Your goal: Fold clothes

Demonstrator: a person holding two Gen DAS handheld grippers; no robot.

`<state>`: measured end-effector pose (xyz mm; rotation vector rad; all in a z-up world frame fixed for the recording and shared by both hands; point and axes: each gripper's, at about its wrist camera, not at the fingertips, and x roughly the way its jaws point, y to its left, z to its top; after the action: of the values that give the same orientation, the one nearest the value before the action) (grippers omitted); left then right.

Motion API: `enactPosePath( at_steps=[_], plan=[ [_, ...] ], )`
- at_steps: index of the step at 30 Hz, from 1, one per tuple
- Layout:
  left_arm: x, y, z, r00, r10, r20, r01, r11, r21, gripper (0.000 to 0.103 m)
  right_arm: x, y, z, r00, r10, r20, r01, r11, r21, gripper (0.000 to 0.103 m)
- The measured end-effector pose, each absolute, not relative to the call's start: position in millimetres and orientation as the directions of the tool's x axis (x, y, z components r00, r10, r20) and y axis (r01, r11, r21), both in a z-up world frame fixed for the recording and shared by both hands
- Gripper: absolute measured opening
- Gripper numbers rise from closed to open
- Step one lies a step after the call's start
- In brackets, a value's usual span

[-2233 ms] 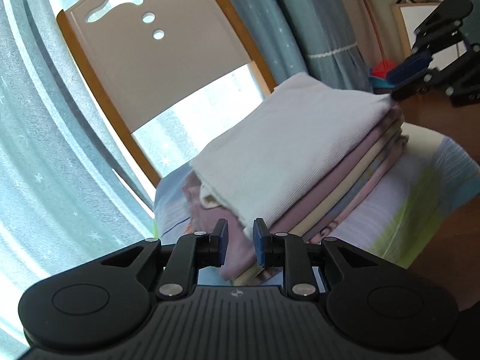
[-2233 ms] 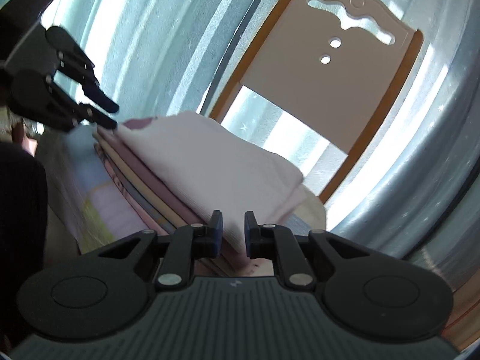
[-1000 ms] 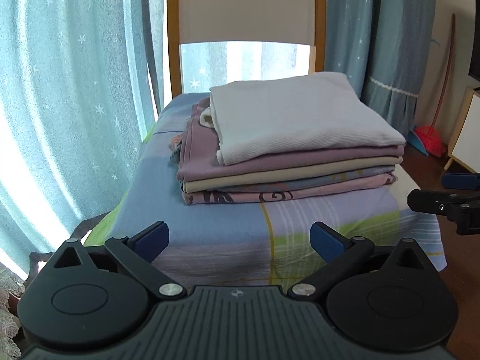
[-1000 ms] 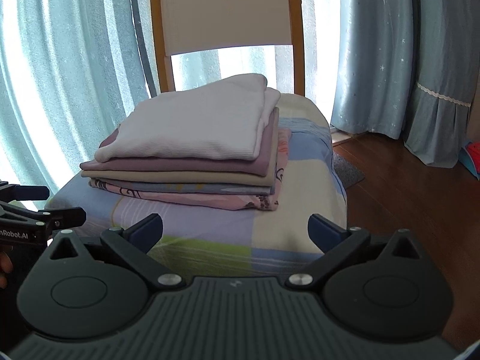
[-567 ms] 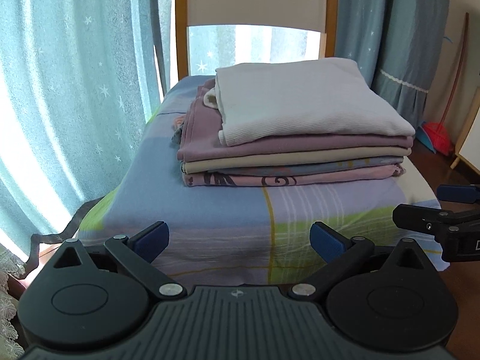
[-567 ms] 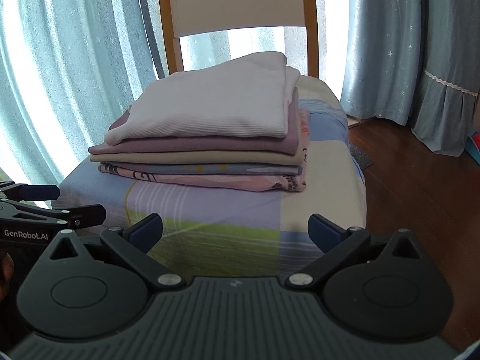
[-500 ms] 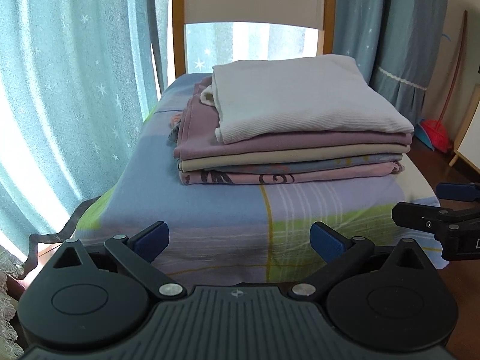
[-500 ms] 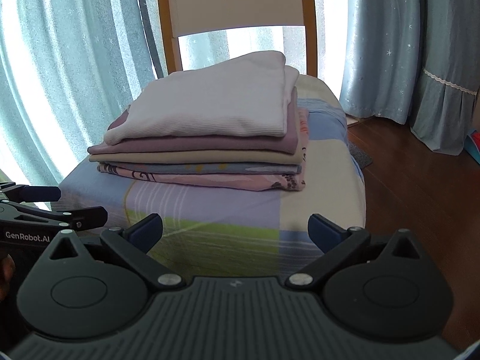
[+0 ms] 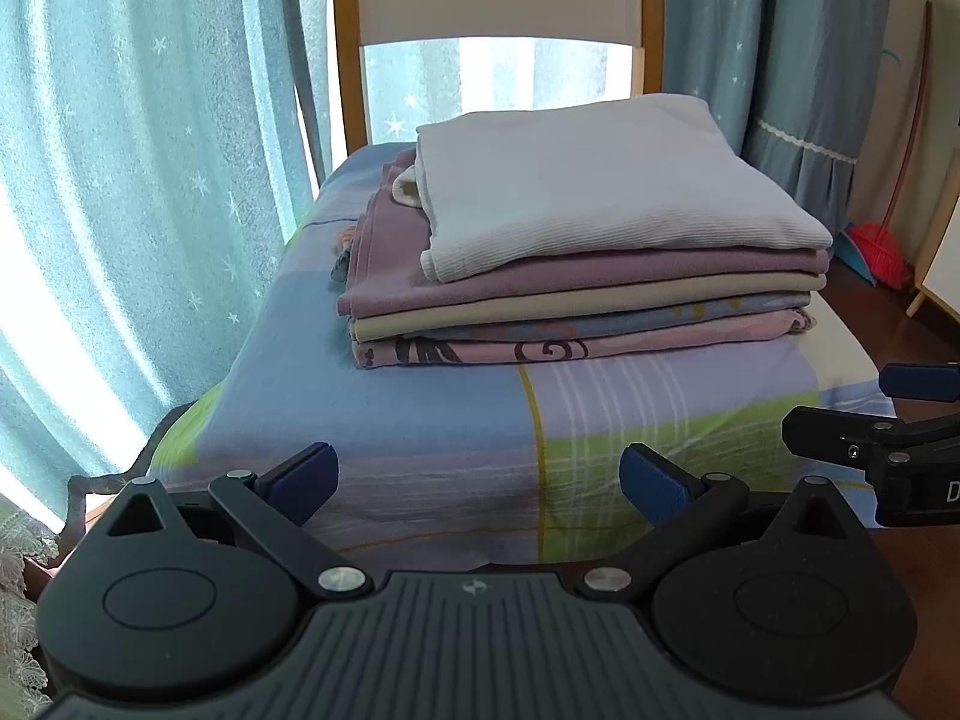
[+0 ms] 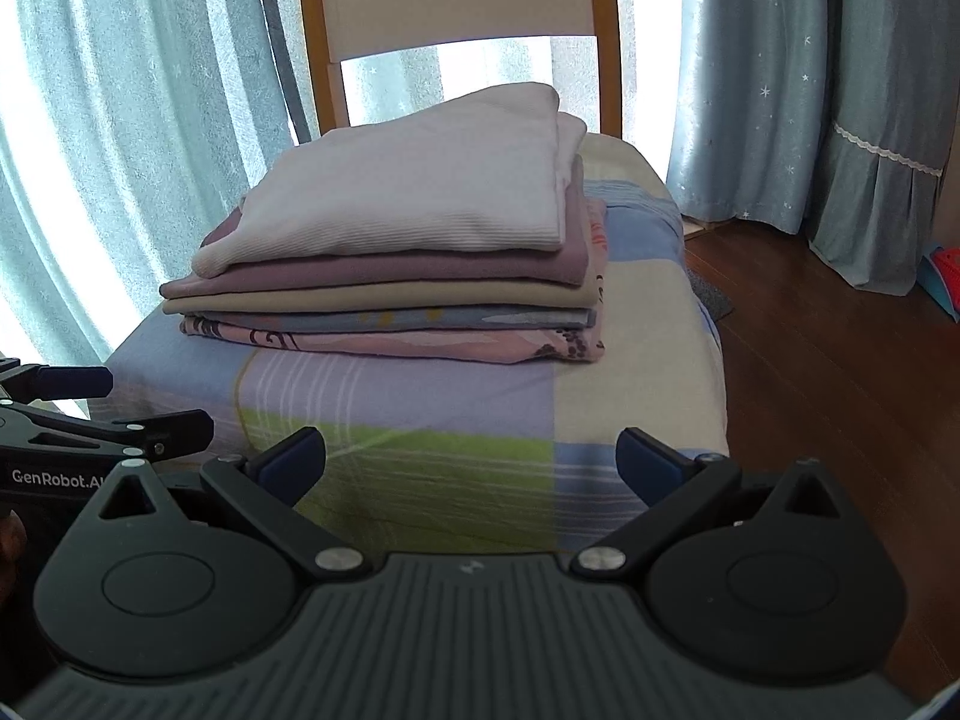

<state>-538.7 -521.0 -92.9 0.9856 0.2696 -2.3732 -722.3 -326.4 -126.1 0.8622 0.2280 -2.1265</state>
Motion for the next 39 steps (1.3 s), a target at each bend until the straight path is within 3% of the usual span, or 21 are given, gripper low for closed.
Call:
enactPosePath(
  at_steps=[39],
  plan=[
    [-536.5, -513.7, -94.5, -0.58, -0.411, -0.703, 0.543, -0.839, 0.042, 0.103, -724.5, -323.4, -127.3, -0.442, -0.616, -0.652, 0.732, -0.668, 0.135, 0.102]
  ],
)
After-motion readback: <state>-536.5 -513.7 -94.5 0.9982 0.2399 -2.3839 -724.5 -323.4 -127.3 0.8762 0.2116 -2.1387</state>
